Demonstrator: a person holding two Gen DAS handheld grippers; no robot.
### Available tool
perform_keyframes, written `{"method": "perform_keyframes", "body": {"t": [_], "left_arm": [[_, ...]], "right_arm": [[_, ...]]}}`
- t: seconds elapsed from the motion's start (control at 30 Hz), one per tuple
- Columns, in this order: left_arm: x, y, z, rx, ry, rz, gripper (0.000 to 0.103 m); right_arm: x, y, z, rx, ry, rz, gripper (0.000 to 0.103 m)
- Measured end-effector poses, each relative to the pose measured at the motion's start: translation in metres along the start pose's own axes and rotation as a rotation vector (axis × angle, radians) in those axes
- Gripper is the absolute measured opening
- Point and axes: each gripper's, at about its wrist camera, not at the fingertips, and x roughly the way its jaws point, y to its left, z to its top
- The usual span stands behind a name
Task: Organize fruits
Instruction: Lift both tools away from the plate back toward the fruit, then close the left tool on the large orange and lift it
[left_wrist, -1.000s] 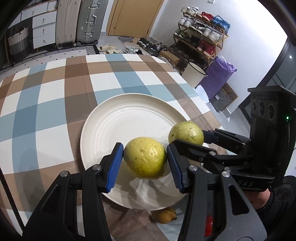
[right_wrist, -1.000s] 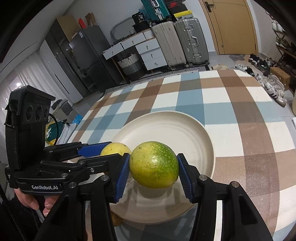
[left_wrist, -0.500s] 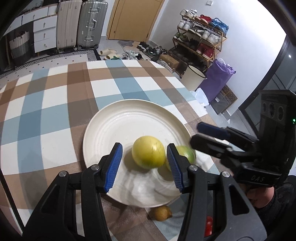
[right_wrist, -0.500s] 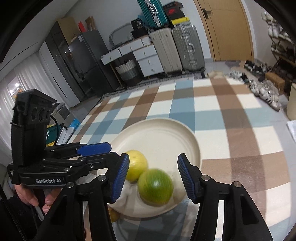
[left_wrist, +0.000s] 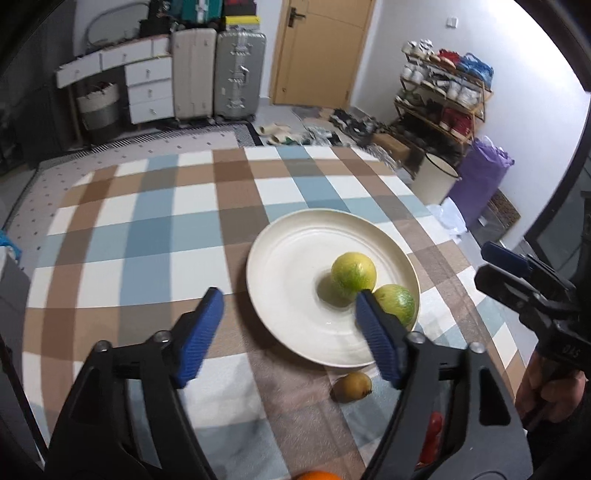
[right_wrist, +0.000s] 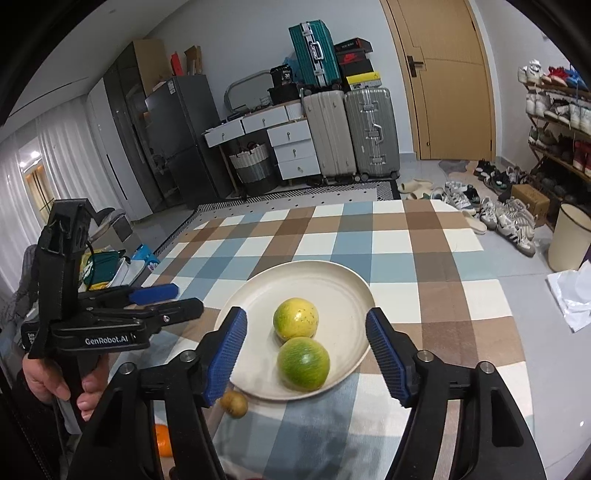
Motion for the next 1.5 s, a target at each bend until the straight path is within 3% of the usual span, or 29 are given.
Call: {"method": "perform_keyframes", "body": {"t": [0.2,0.43,0.67,0.9,1.5], "left_arm": [[-0.038,0.001,-0.015,-0.004,-0.05,0.06,0.084],[-0.07,-0.003,-0.037,-0.007,-0.076,0.091,0.101],[-0.091,-0.004,-0.063,-0.02,-0.095,0.103,0.102],[-0.085,-0.003,-0.1,-0.04,-0.017,0.09,0.102],[-0.051,-0.001,-0.146,-0.051,0.083,0.095,0.102]], "right_arm": [[-0.021,0.016,-0.011,-0.043,-0.019,-0.018,0.081],[-0.044,0.037,-0.025,-0.095,-0.052,-0.026,0.091],[-0.06,0.058,-0.044,-0.127,-0.065,-0.017,0.095],[-0.073,0.069,-0.06,-0.119,-0.08,-0.004,0.099],[-0.074,0.084,-0.104,-0.116,-0.065,0.022,0.1]]}}
